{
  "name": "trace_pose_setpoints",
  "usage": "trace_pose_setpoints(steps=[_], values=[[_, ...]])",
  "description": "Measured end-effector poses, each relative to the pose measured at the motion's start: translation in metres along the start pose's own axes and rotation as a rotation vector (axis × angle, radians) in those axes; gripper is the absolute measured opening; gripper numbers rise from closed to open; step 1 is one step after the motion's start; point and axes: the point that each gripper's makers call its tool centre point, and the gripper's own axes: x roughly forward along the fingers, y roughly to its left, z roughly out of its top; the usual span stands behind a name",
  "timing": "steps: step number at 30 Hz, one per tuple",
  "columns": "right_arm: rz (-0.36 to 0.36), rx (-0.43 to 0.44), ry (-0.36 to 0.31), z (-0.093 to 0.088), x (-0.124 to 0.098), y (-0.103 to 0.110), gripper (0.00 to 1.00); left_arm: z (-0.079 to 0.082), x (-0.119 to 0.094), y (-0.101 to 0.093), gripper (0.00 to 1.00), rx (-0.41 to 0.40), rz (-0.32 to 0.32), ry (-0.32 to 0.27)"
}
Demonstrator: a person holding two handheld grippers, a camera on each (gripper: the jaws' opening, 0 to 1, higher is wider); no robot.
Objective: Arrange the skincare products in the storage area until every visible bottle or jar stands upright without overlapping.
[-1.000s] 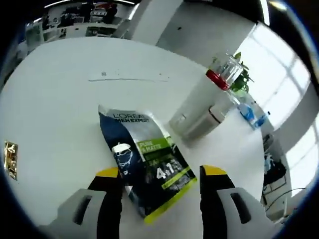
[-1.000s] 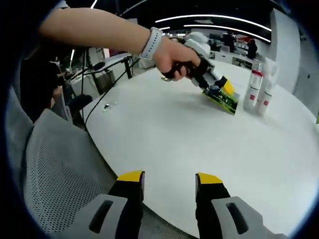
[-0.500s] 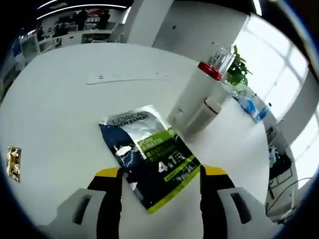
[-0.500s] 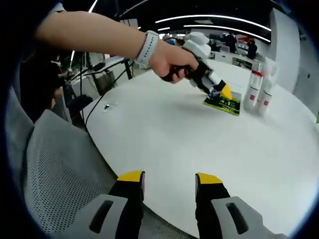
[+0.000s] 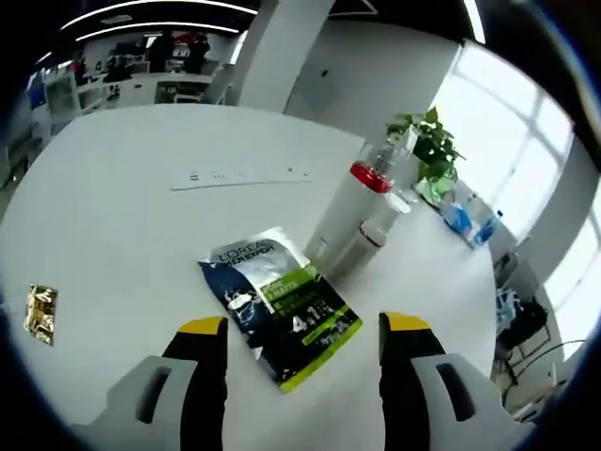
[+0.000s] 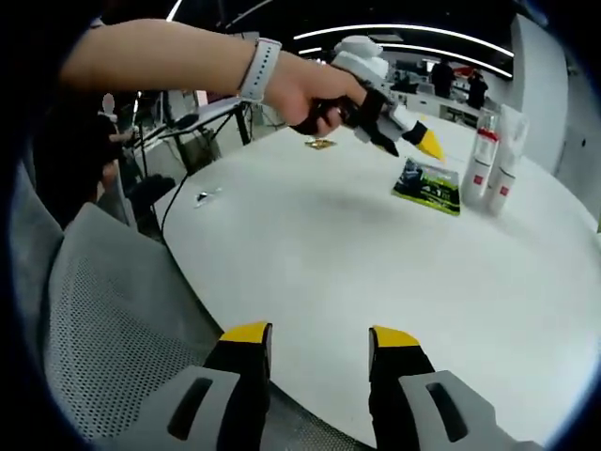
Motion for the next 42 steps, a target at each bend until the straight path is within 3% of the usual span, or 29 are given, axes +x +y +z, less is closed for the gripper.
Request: trace_pose_setpoints(steps=[5, 9, 20, 25, 30, 32, 38, 41, 42], values=[[0.0, -0.007, -0.001, 0.0, 0.0, 0.001, 0.4, 0.007, -0.036, -0.005, 0.54, 0.044, 0.017, -0.09], [0.0, -0.022, 0.008, -0.002, 0.0, 0.001, 0.4, 0.0, -0.067, -0.006, 0.56, 0.101, 0.049, -0.118], [-0.026, -0.053, 0.006, -0.001, -0.002, -0.003, 0.4, -0.046, -0.148, -0.001, 0.65, 0.205, 0.161, -0.134], [-0.031, -0.061, 0.005, 0.0, -0.002, -0.003, 0.41, -0.075, -0.181, 0.008, 0.68, 0.259, 0.202, -0.091], [-0.029, -0.071, 0.006, 0.0, -0.003, -0.002, 0.4, -0.106, -0.206, 0.028, 0.68, 0.257, 0.257, -0.026], [-0.031, -0.072, 0.009, 0.0, -0.003, -0.001, 0.4, -0.124, -0.217, 0.044, 0.68, 0.221, 0.3, 0.03], [-0.039, -0.077, 0.019, -0.001, -0.002, -0.003, 0.39, -0.147, -0.238, 0.077, 0.8, 0.199, 0.368, 0.081], [-0.043, -0.078, 0.023, -0.002, -0.002, -0.003, 0.39, -0.152, -0.252, 0.099, 0.82, 0.178, 0.431, 0.084], [-0.045, -0.078, 0.023, -0.002, -0.003, -0.004, 0.39, -0.158, -0.257, 0.109, 0.83, 0.187, 0.464, 0.119]])
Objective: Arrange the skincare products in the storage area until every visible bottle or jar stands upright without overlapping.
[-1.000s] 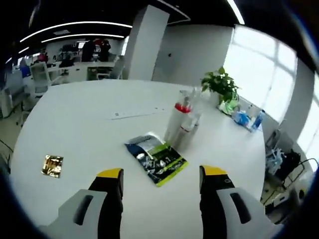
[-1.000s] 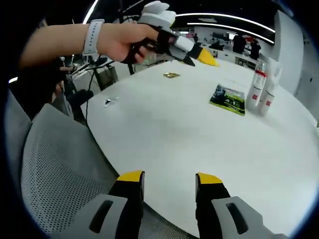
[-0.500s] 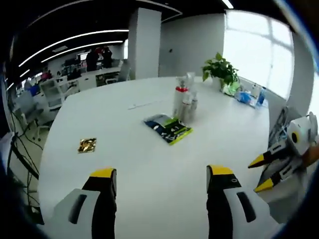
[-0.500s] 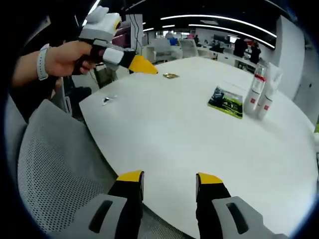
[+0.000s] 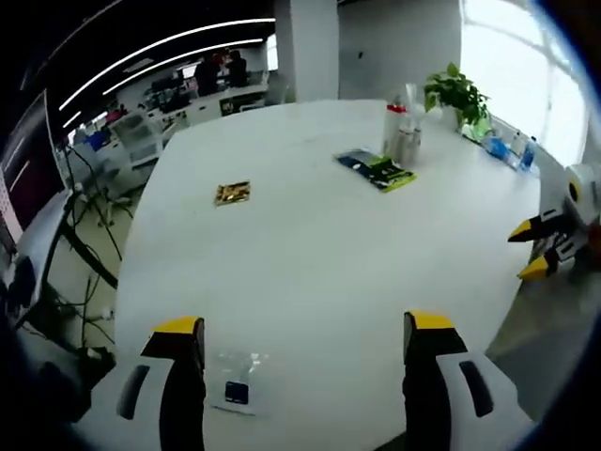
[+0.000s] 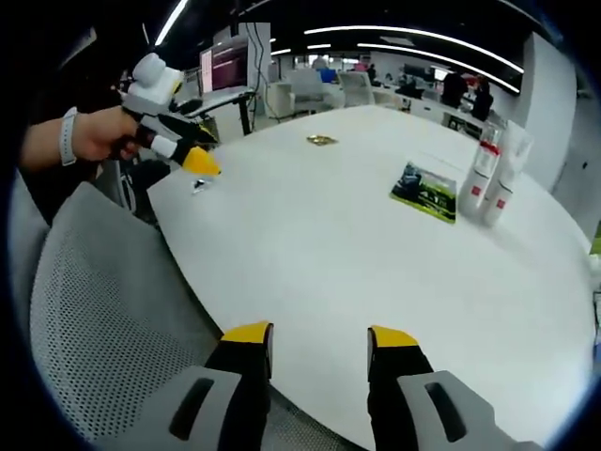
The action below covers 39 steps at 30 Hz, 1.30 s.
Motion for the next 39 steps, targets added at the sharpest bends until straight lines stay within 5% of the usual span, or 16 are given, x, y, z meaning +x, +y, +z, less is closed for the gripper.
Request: trace_pose_setpoints(steps=[3, 6, 11, 15, 18, 20, 25, 26, 27, 29, 39], values=[[-0.006, 0.0, -0.001, 0.0, 0.0, -0.001, 0.39, -0.008, 0.002, 0.015, 0.86, 0.02, 0.046, 0.011], [-0.008, 0.002, -0.001, 0.0, 0.0, -0.002, 0.38, -0.033, 0.003, 0.027, 0.84, -0.036, 0.072, 0.114], [-0.008, 0.006, -0.011, 0.002, -0.001, -0.003, 0.38, -0.057, 0.007, 0.037, 0.79, -0.059, 0.085, 0.162], [-0.006, 0.007, -0.017, 0.003, -0.001, -0.003, 0.38, -0.063, 0.009, 0.036, 0.69, -0.069, 0.084, 0.167], [-0.005, 0.009, -0.017, 0.003, -0.001, -0.003, 0.38, -0.064, 0.011, 0.034, 0.52, -0.08, 0.062, 0.159], [-0.004, 0.013, -0.019, 0.004, -0.001, -0.003, 0.38, -0.065, 0.011, 0.043, 0.51, -0.098, 0.11, 0.153], [-0.003, 0.015, -0.02, 0.004, -0.001, -0.003, 0.37, -0.073, 0.014, 0.04, 0.49, -0.114, 0.077, 0.159], [-0.003, 0.015, -0.02, 0.004, -0.001, -0.003, 0.37, -0.082, 0.013, 0.035, 0.48, -0.107, 0.05, 0.209], [-0.004, 0.015, -0.02, 0.004, -0.002, -0.003, 0.37, -0.075, 0.016, 0.033, 0.45, -0.137, 0.037, 0.157], [-0.006, 0.017, -0.025, 0.005, -0.002, -0.004, 0.37, -0.071, 0.017, 0.032, 0.42, -0.089, 0.02, 0.143], [-0.001, 0.021, -0.029, 0.006, -0.003, -0.003, 0.36, -0.062, 0.024, 0.036, 0.46, -0.074, 0.012, 0.132]])
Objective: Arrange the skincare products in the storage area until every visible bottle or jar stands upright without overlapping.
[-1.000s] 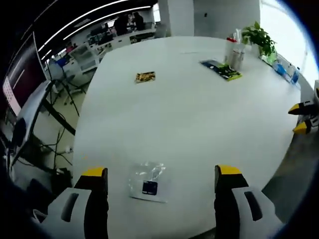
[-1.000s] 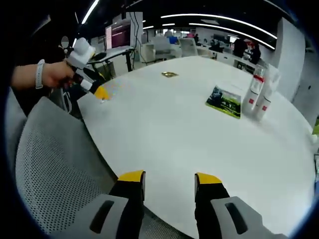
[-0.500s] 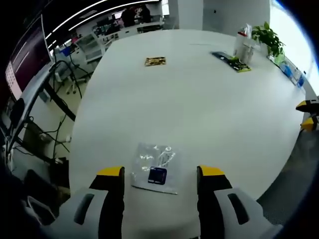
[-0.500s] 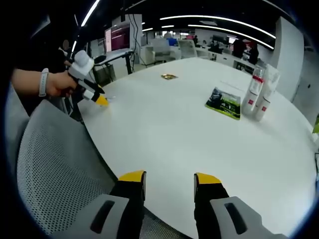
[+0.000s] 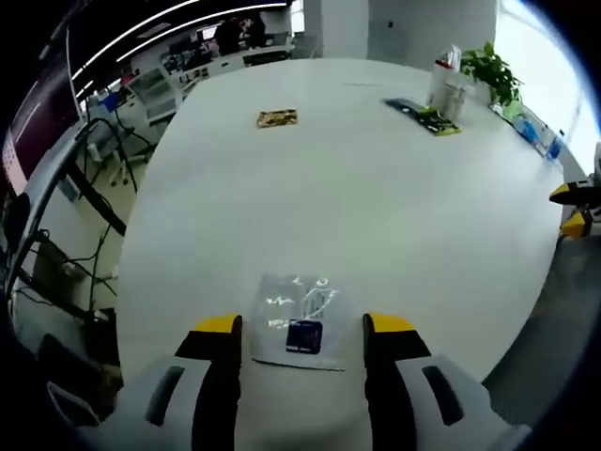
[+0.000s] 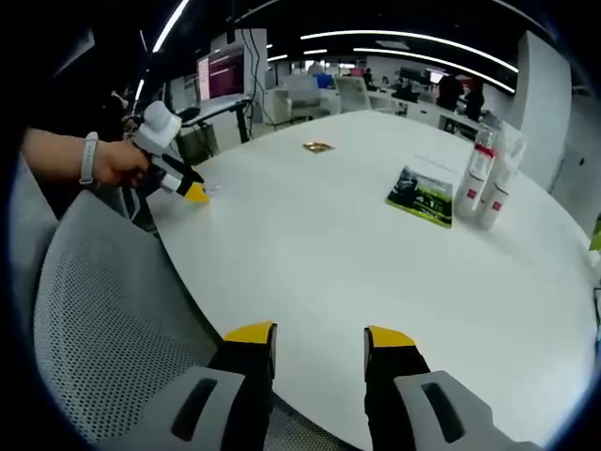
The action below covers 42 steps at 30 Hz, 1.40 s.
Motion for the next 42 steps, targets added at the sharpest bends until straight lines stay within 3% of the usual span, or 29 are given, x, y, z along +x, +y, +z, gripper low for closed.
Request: trace_pose_setpoints(steps=[6, 8, 12, 16, 17, 18, 19, 20, 21, 23, 25, 26, 28, 30, 32, 37, 40, 42], values=[[-0.002, 0.001, -0.001, 0.0, 0.0, 0.0, 0.35, 0.0, 0.002, 0.0, 0.43, -0.017, -0.037, -0.019], [0.0, 0.0, 0.003, 0.0, 0.0, 0.0, 0.35, -0.001, 0.0, 0.0, 0.35, -0.026, -0.041, -0.034], [0.004, 0.001, 0.005, -0.001, 0.0, 0.001, 0.34, -0.001, -0.002, -0.005, 0.35, 0.015, -0.053, -0.048], [0.012, 0.001, 0.008, -0.001, 0.0, 0.002, 0.34, -0.001, -0.004, -0.011, 0.26, 0.037, -0.078, -0.035], [0.015, 0.004, 0.007, -0.001, 0.0, 0.003, 0.34, 0.003, -0.003, -0.016, 0.2, -0.016, -0.098, -0.058], [0.018, 0.009, 0.006, -0.001, 0.0, 0.003, 0.34, 0.006, -0.006, -0.022, 0.02, -0.035, -0.138, -0.078], [0.017, 0.009, 0.006, -0.001, 0.0, 0.003, 0.35, 0.003, -0.007, -0.019, 0.0, -0.017, -0.122, -0.063], [0.018, 0.01, 0.006, -0.001, 0.0, 0.003, 0.35, 0.002, -0.014, -0.013, 0.0, -0.006, -0.046, -0.06], [0.021, 0.012, 0.007, -0.001, 0.001, 0.003, 0.35, -0.001, -0.009, -0.025, 0.0, 0.077, -0.109, -0.045], [0.027, 0.01, 0.015, -0.002, 0.001, 0.004, 0.34, -0.005, -0.005, -0.034, 0.0, 0.117, -0.138, -0.044], [0.035, 0.007, 0.017, -0.002, 0.001, 0.006, 0.34, -0.01, -0.005, -0.03, 0.0, 0.096, -0.109, -0.028], [0.039, 0.004, 0.017, -0.002, 0.001, 0.007, 0.34, -0.011, -0.006, -0.03, 0.0, 0.026, -0.102, -0.032], [0.044, 0.004, 0.022, -0.003, 0.001, 0.008, 0.34, -0.006, -0.012, -0.04, 0.02, 0.053, -0.14, -0.054], [0.045, 0.002, 0.02, -0.003, 0.001, 0.008, 0.35, -0.001, -0.02, -0.052, 0.11, 0.093, -0.151, -0.078], [0.046, 0.001, 0.017, -0.002, 0.002, 0.008, 0.35, 0.005, -0.028, -0.073, 0.19, 0.102, -0.235, -0.118], [0.048, -0.002, 0.023, -0.003, 0.002, 0.009, 0.35, 0.002, -0.027, -0.094, 0.46, 0.183, -0.262, -0.099], [0.051, -0.006, 0.027, -0.004, 0.002, 0.01, 0.35, -0.009, -0.02, -0.107, 0.47, 0.262, -0.295, -0.028], [0.052, -0.004, 0.027, -0.004, 0.002, 0.01, 0.34, -0.02, -0.017, -0.105, 0.45, 0.357, -0.267, 0.039]])
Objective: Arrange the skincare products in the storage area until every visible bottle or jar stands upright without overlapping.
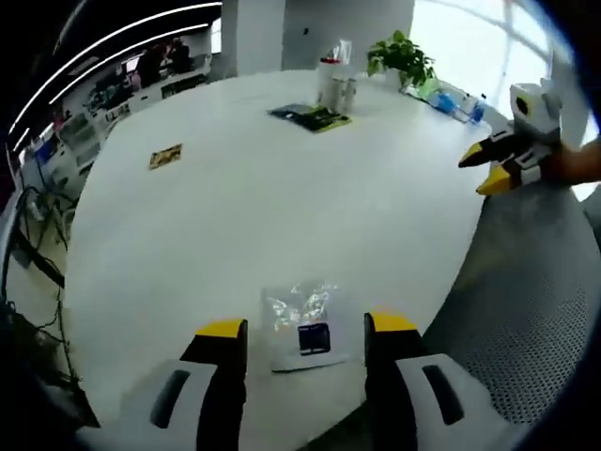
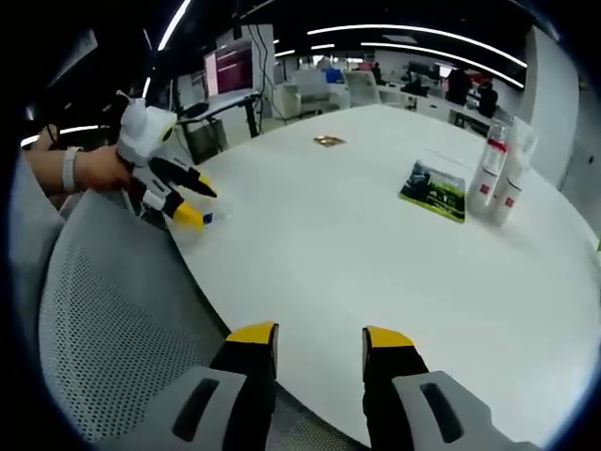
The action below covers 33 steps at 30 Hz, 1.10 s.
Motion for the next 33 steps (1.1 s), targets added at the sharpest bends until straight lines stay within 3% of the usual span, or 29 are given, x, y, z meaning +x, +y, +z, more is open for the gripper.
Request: trace_pose_setpoints(steps=[2, 3, 5, 16, 24, 25, 27, 28, 33], values=[[-0.001, 0.002, -0.001, 0.0, 0.0, 0.0, 0.34, -0.007, 0.002, 0.0, 0.45, 0.026, 0.006, 0.046], [-0.002, 0.002, -0.001, 0.0, 0.0, -0.001, 0.34, 0.003, 0.005, -0.001, 0.45, 0.025, 0.005, -0.005], [-0.001, 0.0, 0.0, 0.0, 0.0, 0.0, 0.34, 0.003, 0.006, -0.002, 0.42, 0.018, 0.002, 0.016], [-0.003, -0.009, 0.014, -0.003, 0.001, 0.0, 0.34, 0.003, 0.005, -0.008, 0.3, 0.03, -0.027, 0.015], [0.001, -0.007, 0.019, -0.003, 0.0, 0.0, 0.33, 0.002, 0.004, -0.006, 0.28, 0.025, -0.036, 0.0], [0.005, -0.006, 0.018, -0.003, 0.0, 0.001, 0.33, 0.002, 0.004, -0.006, 0.25, 0.027, -0.035, 0.002], [0.011, -0.009, 0.013, -0.002, -0.001, 0.003, 0.33, -0.005, 0.001, -0.01, 0.02, 0.041, -0.063, 0.046], [0.012, -0.009, 0.014, -0.002, -0.001, 0.003, 0.33, -0.001, 0.002, -0.009, 0.02, 0.034, -0.049, 0.024], [0.016, -0.003, 0.012, -0.001, -0.001, 0.003, 0.33, -0.003, 0.001, -0.01, 0.0, 0.01, -0.062, 0.032]])
